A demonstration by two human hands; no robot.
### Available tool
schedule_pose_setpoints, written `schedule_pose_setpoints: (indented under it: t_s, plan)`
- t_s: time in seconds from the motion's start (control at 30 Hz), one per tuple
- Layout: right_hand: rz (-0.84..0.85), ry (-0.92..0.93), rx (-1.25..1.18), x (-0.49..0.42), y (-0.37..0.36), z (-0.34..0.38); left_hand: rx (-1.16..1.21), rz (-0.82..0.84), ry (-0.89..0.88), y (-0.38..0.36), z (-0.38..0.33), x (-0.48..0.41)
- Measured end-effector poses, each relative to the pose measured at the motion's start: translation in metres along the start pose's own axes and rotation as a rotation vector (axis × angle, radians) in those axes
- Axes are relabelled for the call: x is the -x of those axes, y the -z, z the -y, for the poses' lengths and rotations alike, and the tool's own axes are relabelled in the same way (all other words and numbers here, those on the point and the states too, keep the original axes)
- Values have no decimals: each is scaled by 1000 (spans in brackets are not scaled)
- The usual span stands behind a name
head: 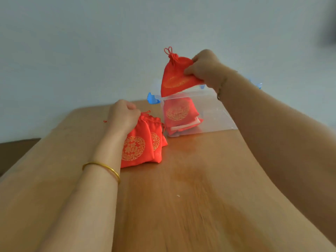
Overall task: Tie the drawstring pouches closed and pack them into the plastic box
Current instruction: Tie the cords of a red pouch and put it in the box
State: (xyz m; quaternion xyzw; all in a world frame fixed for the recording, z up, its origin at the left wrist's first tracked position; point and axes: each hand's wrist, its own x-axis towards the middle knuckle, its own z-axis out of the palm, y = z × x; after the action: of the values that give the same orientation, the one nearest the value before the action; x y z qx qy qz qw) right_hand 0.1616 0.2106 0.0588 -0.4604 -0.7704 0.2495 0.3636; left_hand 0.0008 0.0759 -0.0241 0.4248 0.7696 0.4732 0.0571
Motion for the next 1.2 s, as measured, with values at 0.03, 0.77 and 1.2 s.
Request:
schedule_pose_setpoints:
  t_s: [0.03, 0.77, 1.2]
  plan:
    - [14, -22, 54, -13, -4, -2, -82, 17, 6, -1, 9, -4]
    - [885, -284, 276, -33, -56, 28, -349, 12, -140, 4, 24, -19]
    - [483, 136, -180, 76, 10, 12, -127, 342, -406, 28, -48, 12]
